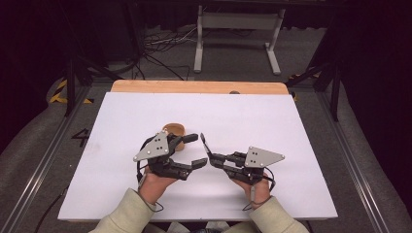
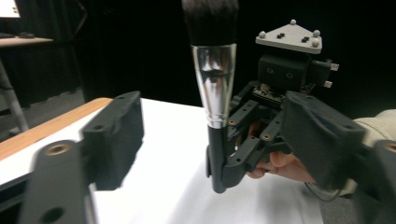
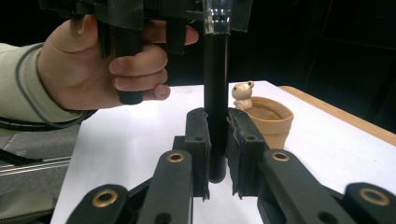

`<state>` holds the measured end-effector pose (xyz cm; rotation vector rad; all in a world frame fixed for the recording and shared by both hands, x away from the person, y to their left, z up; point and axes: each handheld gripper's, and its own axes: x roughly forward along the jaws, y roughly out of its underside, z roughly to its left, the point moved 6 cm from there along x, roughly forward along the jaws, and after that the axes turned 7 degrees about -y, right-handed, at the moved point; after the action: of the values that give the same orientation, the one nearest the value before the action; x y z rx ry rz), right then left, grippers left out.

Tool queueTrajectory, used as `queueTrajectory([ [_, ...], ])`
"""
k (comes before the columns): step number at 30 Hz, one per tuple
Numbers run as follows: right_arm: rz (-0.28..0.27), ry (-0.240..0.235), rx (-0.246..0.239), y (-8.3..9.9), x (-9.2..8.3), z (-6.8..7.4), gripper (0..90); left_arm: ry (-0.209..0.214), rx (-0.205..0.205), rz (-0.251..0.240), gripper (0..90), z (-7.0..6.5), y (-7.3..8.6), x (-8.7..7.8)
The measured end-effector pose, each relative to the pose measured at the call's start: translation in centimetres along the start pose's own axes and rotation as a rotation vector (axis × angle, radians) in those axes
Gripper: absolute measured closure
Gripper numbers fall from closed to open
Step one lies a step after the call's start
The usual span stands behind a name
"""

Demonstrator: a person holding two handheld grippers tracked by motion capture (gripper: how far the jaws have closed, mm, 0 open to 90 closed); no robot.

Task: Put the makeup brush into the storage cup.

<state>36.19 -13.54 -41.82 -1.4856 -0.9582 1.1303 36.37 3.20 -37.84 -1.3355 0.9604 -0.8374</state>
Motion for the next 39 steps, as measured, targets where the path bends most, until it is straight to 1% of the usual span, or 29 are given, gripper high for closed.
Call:
queueTrajectory([
  [2, -0.004, 0.002, -0.001, -0.02, -0.06, -0.02, 79.5, 0.01, -0.008, 0.002, 29.6, -0.18, 0.05, 0.26],
  [6, -0.001, 0.003, 0.001, 0.05, -0.07, -0.01, 79.5, 0.03, -0.001, 0.016, 35.4, -0.51, 0.26, 0.75],
  [7, 0.0, 0.008, -0.001, 0.07, -0.06, -0.02, 79.5, 0.03, -0.005, 0.019, 37.1, -0.54, 0.31, 0.83],
  [8, 0.001, 0.008, -0.003, 0.07, -0.04, -0.03, 79.5, 0.025, -0.011, 0.021, 37.6, -0.53, 0.36, 0.89],
  [9, 0.002, 0.009, -0.004, 0.07, -0.04, -0.02, 79.5, 0.022, -0.025, 0.026, 38.1, -0.5, 0.46, 0.95],
  [13, 0.0, 0.011, -0.008, 0.02, -0.01, 0.01, 79.5, 0.033, -0.055, 0.032, 45.1, -0.39, 0.67, 1.08],
  [14, 0.001, 0.01, -0.007, 0.04, 0.01, 0.02, 79.5, 0.038, -0.063, 0.033, 47.6, -0.43, 0.69, 1.11],
  [18, 0.007, 0.009, -0.006, 0.16, 0.13, 0.06, 79.5, 0.05, -0.066, 0.035, 60.2, -0.51, 0.66, 1.04],
  [23, 0.012, 0.009, -0.019, 0.14, 0.23, 0.23, 79.4, 0.046, -0.094, 0.032, 75.8, -0.13, 0.84, 0.86],
  [30, 0.01, 0.011, -0.021, 0.12, 0.22, 0.28, 79.1, 0.035, -0.083, 0.042, 77.1, -0.16, 0.73, 0.75],
  [33, 0.011, 0.015, -0.021, 0.1, 0.19, 0.29, 78.6, 0.014, -0.077, 0.052, 77.3, -0.15, 0.66, 0.62],
  [34, 0.009, 0.017, -0.018, 0.09, 0.21, 0.29, 78.1, 0.001, -0.07, 0.053, 77.4, -0.17, 0.62, 0.55],
  [36, 0.009, 0.019, -0.007, 0.04, 0.13, 0.24, 73.6, -0.017, -0.051, 0.06, 77.5, -0.16, 0.57, 0.49],
  [39, 0.004, 0.021, 0.002, -0.06, -0.02, 0.19, 67.6, -0.026, -0.052, 0.068, 77.6, -0.01, 0.49, 0.33],
])
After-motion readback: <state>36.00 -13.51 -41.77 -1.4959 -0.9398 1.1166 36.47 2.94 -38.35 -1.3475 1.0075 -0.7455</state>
